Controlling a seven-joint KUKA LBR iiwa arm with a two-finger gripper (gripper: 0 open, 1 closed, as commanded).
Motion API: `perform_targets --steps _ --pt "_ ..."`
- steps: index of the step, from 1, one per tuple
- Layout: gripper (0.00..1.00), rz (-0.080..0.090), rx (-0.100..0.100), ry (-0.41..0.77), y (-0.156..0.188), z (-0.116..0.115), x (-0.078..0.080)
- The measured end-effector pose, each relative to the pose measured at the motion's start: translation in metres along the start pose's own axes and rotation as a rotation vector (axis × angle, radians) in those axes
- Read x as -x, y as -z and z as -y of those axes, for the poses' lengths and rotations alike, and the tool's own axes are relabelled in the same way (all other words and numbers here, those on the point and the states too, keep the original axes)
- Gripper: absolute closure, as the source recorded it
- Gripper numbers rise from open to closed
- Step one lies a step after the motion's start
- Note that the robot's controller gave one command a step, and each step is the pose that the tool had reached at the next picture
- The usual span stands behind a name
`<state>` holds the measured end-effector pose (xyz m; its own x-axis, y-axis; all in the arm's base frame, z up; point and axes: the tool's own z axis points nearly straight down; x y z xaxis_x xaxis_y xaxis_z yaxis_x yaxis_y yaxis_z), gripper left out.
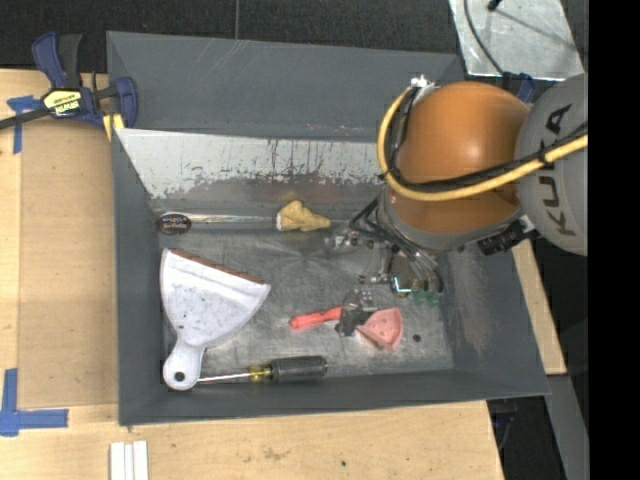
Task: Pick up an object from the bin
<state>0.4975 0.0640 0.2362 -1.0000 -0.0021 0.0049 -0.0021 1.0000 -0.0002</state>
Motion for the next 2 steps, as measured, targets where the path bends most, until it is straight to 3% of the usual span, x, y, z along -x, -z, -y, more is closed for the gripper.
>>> perform_targets --steps 1,2 --pt "0.00 0.008 0.001 -0.002 0.004 0.000 0.002" --pt "0.00 0.015 0.002 0.004 -0.049 -0.002 0.015"
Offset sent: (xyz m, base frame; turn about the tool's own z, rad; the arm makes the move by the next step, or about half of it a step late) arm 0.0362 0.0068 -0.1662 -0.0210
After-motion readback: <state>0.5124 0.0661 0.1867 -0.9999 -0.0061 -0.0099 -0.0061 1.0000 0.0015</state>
